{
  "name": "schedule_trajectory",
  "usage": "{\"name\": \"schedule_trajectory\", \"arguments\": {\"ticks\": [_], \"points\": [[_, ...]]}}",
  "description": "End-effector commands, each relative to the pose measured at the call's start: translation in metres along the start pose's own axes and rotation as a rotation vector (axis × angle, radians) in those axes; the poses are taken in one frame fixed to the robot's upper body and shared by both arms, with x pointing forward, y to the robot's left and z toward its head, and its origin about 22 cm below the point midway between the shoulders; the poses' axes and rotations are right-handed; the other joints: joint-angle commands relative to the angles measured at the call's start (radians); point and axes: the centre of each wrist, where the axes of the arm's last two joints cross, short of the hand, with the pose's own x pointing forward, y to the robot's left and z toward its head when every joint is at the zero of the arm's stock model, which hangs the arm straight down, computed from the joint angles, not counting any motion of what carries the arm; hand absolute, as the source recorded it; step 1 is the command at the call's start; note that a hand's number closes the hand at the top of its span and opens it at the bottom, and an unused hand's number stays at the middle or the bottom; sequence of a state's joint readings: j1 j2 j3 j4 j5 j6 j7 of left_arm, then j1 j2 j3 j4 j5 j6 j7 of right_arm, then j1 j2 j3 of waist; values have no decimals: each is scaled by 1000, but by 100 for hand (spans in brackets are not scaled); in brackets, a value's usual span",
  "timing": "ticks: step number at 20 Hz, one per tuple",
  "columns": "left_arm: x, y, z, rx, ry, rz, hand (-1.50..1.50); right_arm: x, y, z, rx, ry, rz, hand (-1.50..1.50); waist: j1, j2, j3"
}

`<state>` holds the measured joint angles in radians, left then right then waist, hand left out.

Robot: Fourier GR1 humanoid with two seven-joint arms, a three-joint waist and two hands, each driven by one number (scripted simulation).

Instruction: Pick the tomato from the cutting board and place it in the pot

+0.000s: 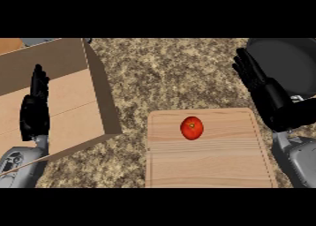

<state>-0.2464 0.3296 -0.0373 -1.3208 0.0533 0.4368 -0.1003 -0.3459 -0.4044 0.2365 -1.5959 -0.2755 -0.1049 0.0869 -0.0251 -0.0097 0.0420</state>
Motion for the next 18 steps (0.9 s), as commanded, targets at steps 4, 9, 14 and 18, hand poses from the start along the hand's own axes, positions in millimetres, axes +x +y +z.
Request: {"name": "schedule_trajectory", "arguments": {"ticks": [4,9,14,18], "points": [[-11,-28,26,-344,170,37,0,-25,36,14,307,104,59,150,21,19,-42],[-30,-31,49,-500,348,94,0,-2,19,3,11,-190,362,-150,-44,8,-43],[-20,-27,42,-581,342,144,0,-17,71,23,-63,-408,117,-150,-7,13,-40],[-28,-16,57,-595,360,135,0,-2,50,41,11,-349,169,-150,0,3,-43]]}}
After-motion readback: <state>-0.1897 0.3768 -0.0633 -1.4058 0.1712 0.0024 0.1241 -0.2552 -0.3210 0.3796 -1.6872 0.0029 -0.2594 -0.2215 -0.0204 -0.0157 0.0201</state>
